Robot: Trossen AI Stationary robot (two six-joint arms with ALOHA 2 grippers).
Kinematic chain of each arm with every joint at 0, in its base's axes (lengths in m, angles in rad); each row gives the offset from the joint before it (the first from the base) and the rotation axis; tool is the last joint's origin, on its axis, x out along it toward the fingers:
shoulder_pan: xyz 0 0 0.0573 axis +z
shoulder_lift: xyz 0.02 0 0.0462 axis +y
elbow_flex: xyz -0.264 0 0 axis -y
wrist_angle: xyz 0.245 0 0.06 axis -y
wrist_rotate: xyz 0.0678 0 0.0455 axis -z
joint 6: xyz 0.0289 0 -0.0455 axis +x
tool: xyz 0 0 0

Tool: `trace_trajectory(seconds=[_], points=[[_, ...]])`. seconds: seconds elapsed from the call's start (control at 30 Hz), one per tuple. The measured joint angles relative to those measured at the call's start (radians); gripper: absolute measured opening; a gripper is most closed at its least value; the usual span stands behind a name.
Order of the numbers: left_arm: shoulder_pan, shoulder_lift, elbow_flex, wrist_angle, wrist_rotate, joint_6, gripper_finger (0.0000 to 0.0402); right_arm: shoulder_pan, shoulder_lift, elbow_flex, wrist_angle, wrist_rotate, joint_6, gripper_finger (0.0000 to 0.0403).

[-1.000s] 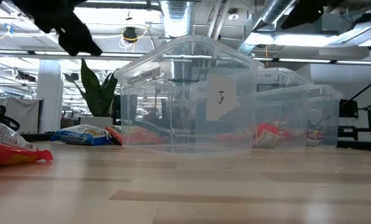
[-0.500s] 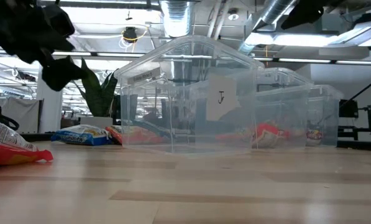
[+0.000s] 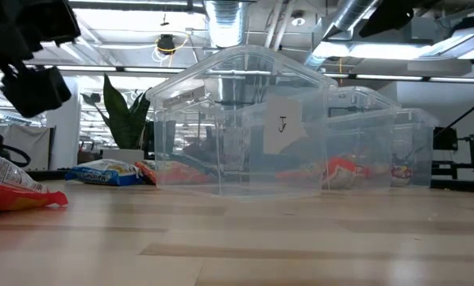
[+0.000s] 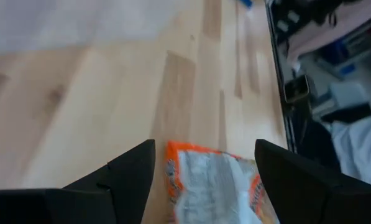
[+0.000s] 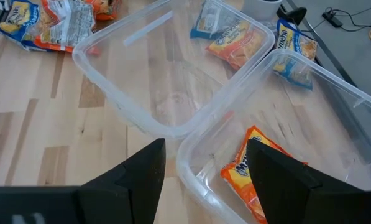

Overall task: Sort Maruchan noodles
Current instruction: Put the orange noodle pack into the middle transparent bin

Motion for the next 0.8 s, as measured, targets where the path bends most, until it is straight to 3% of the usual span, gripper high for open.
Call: trace_trajectory(seconds=[0.47, 0.8], points=[[-0.146, 0.557, 0.514, -0.560, -0.038, -0.078, 0.0261, 0.000, 0.000, 0.000, 0.001, 0.001, 0.000, 0.0245], [-0.155, 0.722, 0.574, -0.643, 0.099, -0.100, 0.0261, 0.000, 0.000, 0.000, 0.001, 0.002, -0.003, 0.0245]])
